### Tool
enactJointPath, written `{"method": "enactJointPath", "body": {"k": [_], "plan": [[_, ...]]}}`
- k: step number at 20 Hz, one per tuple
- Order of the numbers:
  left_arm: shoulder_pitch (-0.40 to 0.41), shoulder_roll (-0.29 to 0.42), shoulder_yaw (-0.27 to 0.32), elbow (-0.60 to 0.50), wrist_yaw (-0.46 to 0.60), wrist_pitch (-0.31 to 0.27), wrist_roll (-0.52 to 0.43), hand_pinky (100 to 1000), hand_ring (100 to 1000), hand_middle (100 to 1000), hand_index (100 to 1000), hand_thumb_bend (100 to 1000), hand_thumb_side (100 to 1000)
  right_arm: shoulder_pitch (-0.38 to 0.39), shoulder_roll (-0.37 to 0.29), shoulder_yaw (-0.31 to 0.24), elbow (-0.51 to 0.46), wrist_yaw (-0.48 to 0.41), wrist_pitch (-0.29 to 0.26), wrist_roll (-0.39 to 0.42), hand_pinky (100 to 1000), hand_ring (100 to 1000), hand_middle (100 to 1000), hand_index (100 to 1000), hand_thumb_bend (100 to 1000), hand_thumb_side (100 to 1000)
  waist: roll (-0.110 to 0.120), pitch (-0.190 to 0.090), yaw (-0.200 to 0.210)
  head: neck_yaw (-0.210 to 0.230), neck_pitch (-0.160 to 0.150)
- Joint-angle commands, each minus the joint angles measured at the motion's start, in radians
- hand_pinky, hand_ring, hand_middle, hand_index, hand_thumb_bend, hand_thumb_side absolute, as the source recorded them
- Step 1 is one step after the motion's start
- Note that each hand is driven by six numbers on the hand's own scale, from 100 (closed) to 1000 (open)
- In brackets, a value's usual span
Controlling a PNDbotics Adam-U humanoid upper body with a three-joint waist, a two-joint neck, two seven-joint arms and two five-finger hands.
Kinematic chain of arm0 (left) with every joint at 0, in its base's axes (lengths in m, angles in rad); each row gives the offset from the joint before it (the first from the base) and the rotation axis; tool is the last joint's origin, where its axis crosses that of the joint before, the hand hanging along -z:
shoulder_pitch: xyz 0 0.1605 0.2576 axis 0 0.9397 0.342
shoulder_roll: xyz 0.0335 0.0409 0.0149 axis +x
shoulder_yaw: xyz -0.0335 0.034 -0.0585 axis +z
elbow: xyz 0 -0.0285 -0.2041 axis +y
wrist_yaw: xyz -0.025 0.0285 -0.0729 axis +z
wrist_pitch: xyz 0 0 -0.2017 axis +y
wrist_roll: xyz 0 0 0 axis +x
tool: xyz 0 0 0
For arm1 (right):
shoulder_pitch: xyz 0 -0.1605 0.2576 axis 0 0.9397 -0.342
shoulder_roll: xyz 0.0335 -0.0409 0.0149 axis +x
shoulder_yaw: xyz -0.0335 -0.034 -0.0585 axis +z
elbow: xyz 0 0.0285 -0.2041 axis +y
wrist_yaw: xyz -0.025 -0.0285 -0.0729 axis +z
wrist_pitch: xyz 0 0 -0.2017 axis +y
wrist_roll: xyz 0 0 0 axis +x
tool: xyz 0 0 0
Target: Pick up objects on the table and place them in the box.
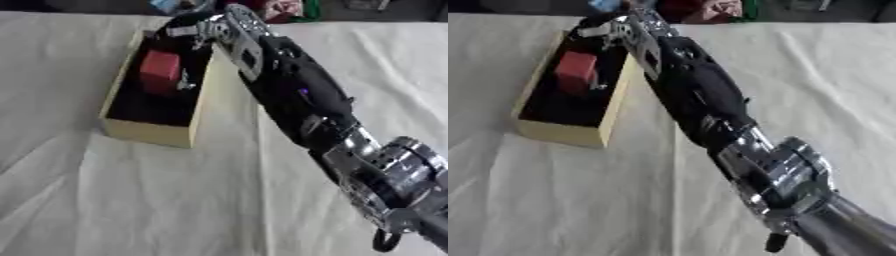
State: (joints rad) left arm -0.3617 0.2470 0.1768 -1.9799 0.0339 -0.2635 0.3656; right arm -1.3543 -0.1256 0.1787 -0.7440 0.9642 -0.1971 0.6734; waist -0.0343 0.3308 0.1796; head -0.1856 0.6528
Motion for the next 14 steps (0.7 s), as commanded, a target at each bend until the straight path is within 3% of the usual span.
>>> {"method": "enactJointPath", "body": {"k": [1, 5, 8, 14], "plan": [[-0.012, 0.015, 0.001, -0.020, 0.001, 0.000, -0.001, 576, 545, 525, 675, 139, 100, -0.027, -0.020, -0.010, -0.014, 0.000, -0.002, -0.009, 913, 915, 874, 941, 471, 216, -0.007, -0.012, 0.001, 0.005, -0.007], [-0.009, 0.015, 0.003, -0.020, 0.000, 0.000, 0.000, 576, 545, 525, 675, 139, 100, -0.032, -0.035, -0.012, -0.036, -0.017, 0.002, -0.025, 910, 905, 864, 933, 413, 216, -0.005, -0.016, -0.003, 0.008, -0.004], [-0.004, 0.016, 0.006, -0.020, -0.002, 0.001, 0.002, 576, 545, 525, 674, 139, 100, -0.040, -0.072, -0.012, -0.084, -0.079, 0.008, -0.033, 899, 888, 848, 924, 328, 210, -0.002, -0.020, -0.013, 0.015, 0.001], [0.006, 0.023, 0.013, -0.020, -0.011, 0.003, 0.012, 577, 545, 525, 675, 140, 100, 0.013, -0.253, 0.040, -0.333, -0.291, 0.038, -0.051, 863, 841, 815, 907, 148, 194, -0.004, -0.030, -0.034, 0.041, 0.009]]}}
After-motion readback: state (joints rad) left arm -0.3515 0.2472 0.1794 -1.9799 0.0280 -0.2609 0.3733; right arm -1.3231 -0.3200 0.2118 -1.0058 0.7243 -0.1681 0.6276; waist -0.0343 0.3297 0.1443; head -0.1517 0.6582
